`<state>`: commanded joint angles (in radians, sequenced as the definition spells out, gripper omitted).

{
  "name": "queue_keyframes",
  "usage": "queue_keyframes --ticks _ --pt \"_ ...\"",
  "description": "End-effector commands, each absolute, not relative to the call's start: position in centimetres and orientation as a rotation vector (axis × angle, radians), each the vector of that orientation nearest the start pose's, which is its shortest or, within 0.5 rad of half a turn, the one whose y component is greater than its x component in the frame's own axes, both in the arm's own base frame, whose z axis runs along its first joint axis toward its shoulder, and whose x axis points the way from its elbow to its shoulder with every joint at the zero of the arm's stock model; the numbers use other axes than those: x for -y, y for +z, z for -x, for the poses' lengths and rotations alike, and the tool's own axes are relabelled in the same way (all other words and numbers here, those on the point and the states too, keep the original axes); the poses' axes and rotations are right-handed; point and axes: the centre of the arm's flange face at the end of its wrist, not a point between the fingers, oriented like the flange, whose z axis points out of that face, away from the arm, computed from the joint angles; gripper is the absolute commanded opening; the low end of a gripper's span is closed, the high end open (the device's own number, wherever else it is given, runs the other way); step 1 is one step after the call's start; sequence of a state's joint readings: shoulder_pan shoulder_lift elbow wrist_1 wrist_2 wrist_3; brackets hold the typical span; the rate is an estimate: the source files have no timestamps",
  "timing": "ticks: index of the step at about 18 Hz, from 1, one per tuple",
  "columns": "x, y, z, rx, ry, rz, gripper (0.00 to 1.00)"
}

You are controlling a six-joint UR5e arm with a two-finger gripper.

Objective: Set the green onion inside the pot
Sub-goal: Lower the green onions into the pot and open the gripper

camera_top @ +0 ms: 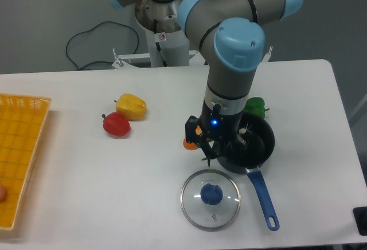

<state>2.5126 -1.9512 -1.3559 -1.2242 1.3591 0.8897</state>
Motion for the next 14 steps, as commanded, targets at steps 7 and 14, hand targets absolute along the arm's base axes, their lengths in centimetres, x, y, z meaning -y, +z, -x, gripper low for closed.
queue_keyframes --ticks 7,14 --pt "-50.8 39.0 44.2 0.063 -0.022 2.892 0.00" --pt "-50.7 37.9 44.2 0.062 -0.041 2.904 0.00"
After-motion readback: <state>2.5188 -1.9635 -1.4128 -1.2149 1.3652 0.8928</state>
